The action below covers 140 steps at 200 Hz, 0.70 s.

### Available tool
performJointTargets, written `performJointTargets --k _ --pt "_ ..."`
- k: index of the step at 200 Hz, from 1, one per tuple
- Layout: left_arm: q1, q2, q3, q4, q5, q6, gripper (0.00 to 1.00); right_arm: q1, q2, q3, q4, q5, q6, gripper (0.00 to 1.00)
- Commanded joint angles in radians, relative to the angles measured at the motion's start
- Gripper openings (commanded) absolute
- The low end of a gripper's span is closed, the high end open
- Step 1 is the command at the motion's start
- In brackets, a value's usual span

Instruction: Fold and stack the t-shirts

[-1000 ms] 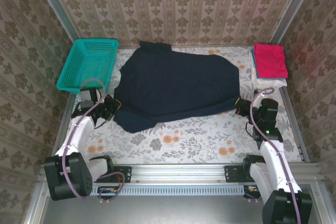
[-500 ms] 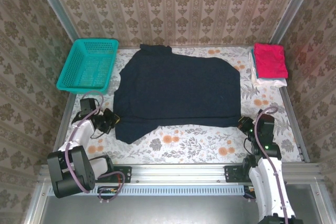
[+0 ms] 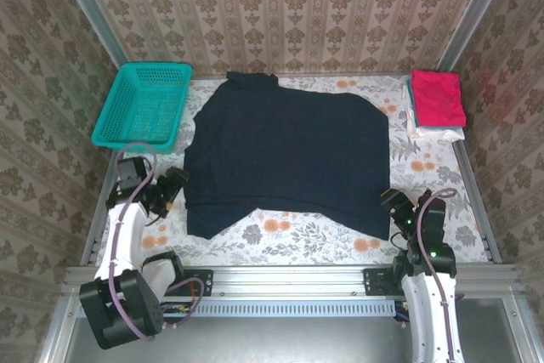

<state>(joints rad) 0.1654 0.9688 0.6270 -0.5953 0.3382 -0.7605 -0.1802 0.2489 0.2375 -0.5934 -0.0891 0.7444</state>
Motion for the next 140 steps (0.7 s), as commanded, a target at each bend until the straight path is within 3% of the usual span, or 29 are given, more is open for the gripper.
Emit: performJointTargets --k 1,19,45,58,85,140 --pt "-0.141 0.068 0.125 -0.015 -0.135 0.046 0.99 0.004 0.131 0.072 0.171 0.033 -0.092 0.86" --pt "-0.261 0.196 0.203 0.07 -0.163 0.049 1.0 0.014 0.363 0.124 0.351 -0.044 -0.132 0.86" --pt "-0.327 0.439 0.347 0.185 -0.111 0.066 1.0 0.109 0.716 0.253 0.51 -0.035 -0.202 0.86" --pt "-0.333 0.575 0.439 0.203 -0.074 0.075 1.0 0.153 0.884 0.337 0.555 -0.029 -0.219 0.86" --pt "-0.334 0.8 0.602 0.223 -0.025 0.076 1.0 0.175 1.205 0.495 0.621 -0.152 -0.178 0.86" --pt "-0.322 1.055 0.786 0.21 0.011 0.045 1.0 0.162 1.607 0.786 0.546 -0.16 -0.156 0.86"
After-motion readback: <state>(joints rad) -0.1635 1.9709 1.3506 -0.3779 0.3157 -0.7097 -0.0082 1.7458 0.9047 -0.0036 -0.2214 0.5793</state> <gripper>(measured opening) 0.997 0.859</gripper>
